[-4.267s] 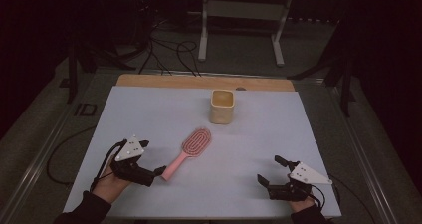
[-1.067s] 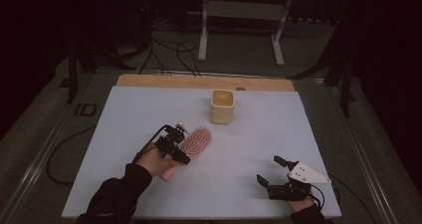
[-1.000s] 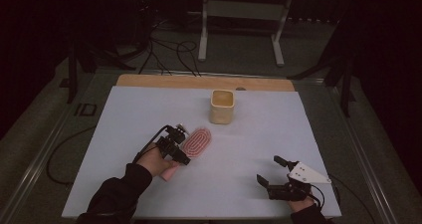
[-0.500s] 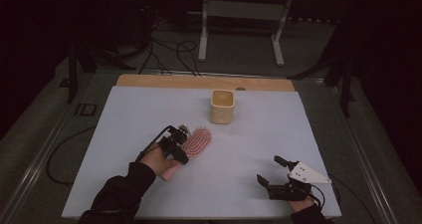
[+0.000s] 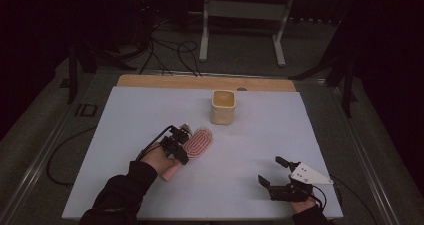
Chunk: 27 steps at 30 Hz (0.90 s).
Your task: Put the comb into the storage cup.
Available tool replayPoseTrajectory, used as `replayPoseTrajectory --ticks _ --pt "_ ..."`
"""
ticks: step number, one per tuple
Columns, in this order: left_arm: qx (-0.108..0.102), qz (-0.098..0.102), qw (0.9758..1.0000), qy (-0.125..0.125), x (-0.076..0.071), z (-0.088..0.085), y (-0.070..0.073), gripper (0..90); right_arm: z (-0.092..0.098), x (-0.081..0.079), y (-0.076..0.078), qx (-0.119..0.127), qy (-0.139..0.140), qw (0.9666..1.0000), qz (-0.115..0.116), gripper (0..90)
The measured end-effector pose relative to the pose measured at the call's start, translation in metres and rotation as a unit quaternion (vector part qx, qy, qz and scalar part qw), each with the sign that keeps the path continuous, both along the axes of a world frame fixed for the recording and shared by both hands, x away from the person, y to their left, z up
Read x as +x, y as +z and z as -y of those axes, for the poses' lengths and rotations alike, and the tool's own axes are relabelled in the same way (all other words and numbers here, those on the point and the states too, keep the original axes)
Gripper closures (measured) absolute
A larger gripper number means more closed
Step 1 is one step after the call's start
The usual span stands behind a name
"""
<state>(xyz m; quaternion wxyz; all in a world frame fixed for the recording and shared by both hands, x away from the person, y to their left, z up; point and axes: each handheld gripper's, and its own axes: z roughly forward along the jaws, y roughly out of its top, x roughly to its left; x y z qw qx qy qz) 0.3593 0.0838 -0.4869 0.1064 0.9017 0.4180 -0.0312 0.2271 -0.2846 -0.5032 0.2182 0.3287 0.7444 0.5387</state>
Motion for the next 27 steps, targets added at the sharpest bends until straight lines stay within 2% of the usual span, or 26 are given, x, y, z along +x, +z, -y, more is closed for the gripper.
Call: replayPoseTrajectory --ticks 7,12,16,21,27 --pt "-0.004 0.008 0.9999 0.005 -0.002 -0.001 -0.001 70.8 0.0 0.0 0.0 0.0 0.0 1.0 -0.002 8.2" --pt "-0.032 0.008 0.9993 0.016 -0.003 -0.008 -0.002 71.2 0.0 0.0 0.0 0.001 -0.001 1.0 -0.002 8.2" --pt "-0.036 0.017 0.9991 0.015 -0.006 -0.009 -0.002 71.2 0.0 0.0 0.0 0.001 0.0 1.0 -0.002 8.2" --pt "-0.035 0.035 0.9987 0.012 -0.009 -0.008 0.0 71.3 0.0 0.0 0.0 0.001 -0.002 1.0 -0.002 8.1" --pt "-0.059 0.063 0.9959 0.026 -0.012 -0.012 0.007 71.4 0.0 0.0 0.0 0.002 -0.002 1.0 -0.003 8.2"
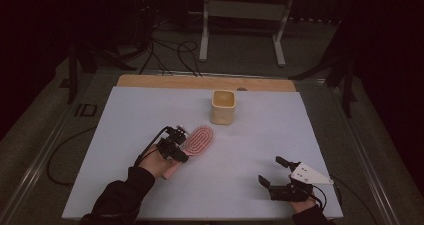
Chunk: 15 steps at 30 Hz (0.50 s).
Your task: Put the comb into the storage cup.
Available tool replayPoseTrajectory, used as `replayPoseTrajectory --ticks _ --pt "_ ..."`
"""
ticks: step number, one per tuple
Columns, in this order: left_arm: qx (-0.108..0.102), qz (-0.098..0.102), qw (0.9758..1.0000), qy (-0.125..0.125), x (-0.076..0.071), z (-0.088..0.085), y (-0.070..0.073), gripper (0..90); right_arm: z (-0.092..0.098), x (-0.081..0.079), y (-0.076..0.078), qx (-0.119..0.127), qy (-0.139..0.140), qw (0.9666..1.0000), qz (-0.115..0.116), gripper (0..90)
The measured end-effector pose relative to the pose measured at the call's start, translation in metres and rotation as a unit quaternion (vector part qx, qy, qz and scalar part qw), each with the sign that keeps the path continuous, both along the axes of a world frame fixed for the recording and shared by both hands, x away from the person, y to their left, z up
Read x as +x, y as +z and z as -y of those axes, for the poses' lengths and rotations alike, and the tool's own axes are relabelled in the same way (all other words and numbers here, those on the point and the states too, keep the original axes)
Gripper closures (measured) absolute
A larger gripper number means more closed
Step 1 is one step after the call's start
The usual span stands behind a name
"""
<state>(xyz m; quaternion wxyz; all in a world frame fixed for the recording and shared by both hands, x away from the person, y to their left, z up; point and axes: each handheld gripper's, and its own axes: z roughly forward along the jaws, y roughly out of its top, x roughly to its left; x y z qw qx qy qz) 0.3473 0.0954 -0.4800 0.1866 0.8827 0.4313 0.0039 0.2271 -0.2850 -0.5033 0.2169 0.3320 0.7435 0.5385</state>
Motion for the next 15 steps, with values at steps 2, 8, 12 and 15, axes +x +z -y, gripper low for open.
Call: replayPoseTrajectory --ticks 2,8,12,15 --pt "-0.006 0.007 1.0 -0.002 0.0 -0.001 0.002 71.4 0.0 0.0 0.0 0.0 -0.001 1.0 0.0 8.1" --pt "-0.04 0.044 0.9982 0.004 -0.006 -0.007 0.015 71.4 0.0 0.0 0.0 0.0 0.0 1.0 0.0 8.2" --pt "-0.05 0.063 0.9968 0.004 -0.01 -0.011 0.022 71.4 0.0 0.0 0.0 -0.001 0.0 1.0 0.0 8.1" --pt "-0.058 0.087 0.9945 0.003 -0.014 -0.012 0.026 71.4 0.0 0.0 0.0 -0.001 0.001 1.0 0.0 8.2"
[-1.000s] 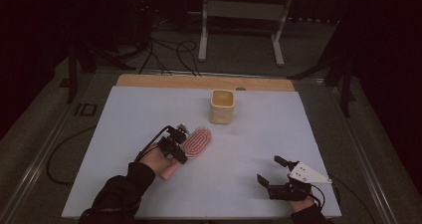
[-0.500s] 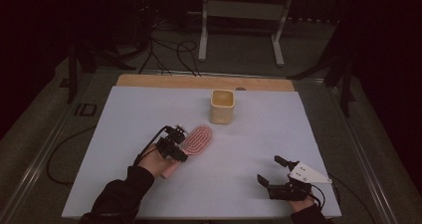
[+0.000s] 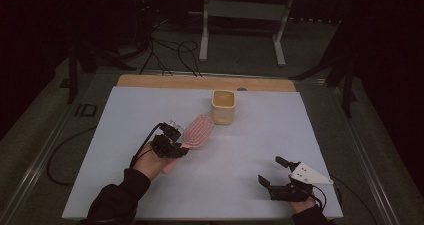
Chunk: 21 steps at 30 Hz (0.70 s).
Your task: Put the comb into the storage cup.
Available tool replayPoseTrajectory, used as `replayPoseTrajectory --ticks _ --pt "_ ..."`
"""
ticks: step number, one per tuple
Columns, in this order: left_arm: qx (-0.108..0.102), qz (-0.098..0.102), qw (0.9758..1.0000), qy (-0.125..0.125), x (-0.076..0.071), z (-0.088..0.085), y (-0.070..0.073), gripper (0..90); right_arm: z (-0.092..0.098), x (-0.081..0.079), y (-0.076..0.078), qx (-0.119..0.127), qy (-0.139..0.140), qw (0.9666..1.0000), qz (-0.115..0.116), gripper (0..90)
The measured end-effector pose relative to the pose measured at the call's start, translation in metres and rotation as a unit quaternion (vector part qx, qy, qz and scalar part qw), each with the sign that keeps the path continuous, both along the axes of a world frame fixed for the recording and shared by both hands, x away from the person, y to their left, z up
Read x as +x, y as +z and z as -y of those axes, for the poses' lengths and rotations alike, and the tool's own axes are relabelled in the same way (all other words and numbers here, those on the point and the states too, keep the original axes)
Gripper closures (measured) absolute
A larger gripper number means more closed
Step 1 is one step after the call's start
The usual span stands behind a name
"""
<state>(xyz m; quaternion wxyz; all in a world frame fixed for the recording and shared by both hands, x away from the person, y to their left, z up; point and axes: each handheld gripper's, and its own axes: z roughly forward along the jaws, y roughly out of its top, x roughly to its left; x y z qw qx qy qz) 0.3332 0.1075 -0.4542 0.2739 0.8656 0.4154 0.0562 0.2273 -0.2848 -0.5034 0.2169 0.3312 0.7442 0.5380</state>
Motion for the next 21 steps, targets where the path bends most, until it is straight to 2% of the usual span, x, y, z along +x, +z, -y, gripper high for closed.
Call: replayPoseTrajectory --ticks 4,11,12,13,14,16,21 --pt "-0.017 0.022 0.9996 0.004 -0.004 -0.003 0.003 71.5 0.0 0.0 0.0 0.0 0.0 1.0 0.0 8.1" --pt "-0.035 0.042 0.9985 0.007 -0.009 -0.008 0.005 71.5 0.0 0.0 0.0 0.001 -0.001 1.0 0.0 8.2" --pt "-0.035 0.042 0.9985 0.007 -0.009 -0.008 0.005 71.5 0.0 0.0 0.0 0.001 -0.001 1.0 0.0 8.2" --pt "-0.037 0.053 0.9979 0.011 -0.011 -0.009 0.006 71.6 0.0 0.0 0.0 0.001 -0.001 1.0 -0.001 8.2" --pt "-0.039 0.054 0.9978 0.009 -0.011 -0.01 0.006 71.5 0.0 0.0 0.0 0.001 0.0 1.0 -0.001 8.2" --pt "-0.042 0.067 0.9968 0.013 -0.013 -0.011 0.007 71.5 0.0 0.0 0.0 0.001 0.0 1.0 -0.001 8.1" --pt "-0.047 0.08 0.9955 0.017 -0.017 -0.013 0.005 71.5 0.0 0.0 0.0 0.001 0.0 1.0 -0.001 8.2"
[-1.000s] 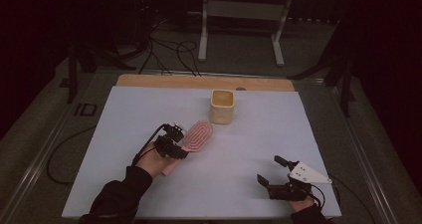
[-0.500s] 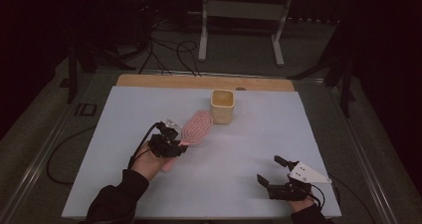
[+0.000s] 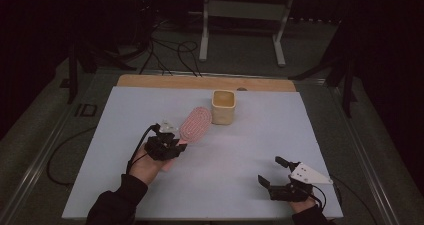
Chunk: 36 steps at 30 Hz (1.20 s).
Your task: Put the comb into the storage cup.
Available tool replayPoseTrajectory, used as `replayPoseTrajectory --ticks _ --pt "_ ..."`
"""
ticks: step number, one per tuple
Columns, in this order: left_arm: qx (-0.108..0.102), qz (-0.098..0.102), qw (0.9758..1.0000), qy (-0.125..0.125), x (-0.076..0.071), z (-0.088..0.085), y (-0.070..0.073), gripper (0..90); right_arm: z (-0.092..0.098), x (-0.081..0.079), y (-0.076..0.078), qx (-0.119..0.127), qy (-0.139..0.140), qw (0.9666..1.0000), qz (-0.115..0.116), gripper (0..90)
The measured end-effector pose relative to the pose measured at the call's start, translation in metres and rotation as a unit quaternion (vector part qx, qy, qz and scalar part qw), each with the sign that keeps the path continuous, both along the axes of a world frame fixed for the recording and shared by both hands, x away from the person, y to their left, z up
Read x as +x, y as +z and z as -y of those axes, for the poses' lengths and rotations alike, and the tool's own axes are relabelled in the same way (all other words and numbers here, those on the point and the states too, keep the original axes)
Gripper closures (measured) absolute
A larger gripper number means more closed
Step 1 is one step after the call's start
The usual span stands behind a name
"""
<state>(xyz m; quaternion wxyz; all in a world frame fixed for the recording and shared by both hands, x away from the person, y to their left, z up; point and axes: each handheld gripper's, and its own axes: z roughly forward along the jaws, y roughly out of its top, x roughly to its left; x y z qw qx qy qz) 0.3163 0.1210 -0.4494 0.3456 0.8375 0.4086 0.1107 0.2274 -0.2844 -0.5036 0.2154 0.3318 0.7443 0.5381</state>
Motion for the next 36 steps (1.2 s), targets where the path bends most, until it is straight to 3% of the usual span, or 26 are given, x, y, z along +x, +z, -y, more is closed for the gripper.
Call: replayPoseTrajectory --ticks 8,12,16,23,25,29,33,34,36 --pt "-0.015 0.017 0.9997 -0.01 -0.006 -0.001 -0.004 71.5 0.0 0.0 0.0 0.004 0.0 1.0 -0.002 8.1" --pt "-0.038 0.053 0.9978 -0.014 -0.012 -0.001 -0.004 71.5 0.0 0.0 0.0 0.006 -0.001 1.0 -0.004 8.1" --pt "-0.055 0.075 0.9956 -0.013 -0.016 -0.003 -0.003 71.5 0.0 0.0 0.0 0.009 -0.003 0.9999 -0.007 8.2" --pt "-0.075 0.075 0.9942 -0.016 -0.015 -0.009 -0.007 71.5 0.0 0.0 0.0 0.014 -0.003 0.9999 -0.007 8.1" --pt "-0.08 0.084 0.9931 -0.013 -0.017 -0.01 -0.01 71.5 0.0 0.0 0.0 0.015 -0.006 0.9998 -0.008 8.2" --pt "-0.095 0.1 0.9903 -0.019 -0.022 -0.013 -0.013 71.4 0.001 0.001 0.0 0.019 -0.008 0.9997 -0.013 8.2" --pt "-0.11 0.13 0.9851 -0.022 -0.028 -0.014 -0.014 71.5 0.0 0.001 0.001 0.025 -0.01 0.9996 -0.012 8.1" --pt "-0.121 0.138 0.9826 -0.029 -0.03 -0.016 -0.014 71.4 0.0 0.001 0.001 0.024 -0.009 0.9996 -0.011 8.2" --pt "-0.125 0.152 0.9799 -0.032 -0.032 -0.016 -0.014 71.4 -0.001 0.0 0.001 0.023 -0.009 0.9996 -0.012 8.2"
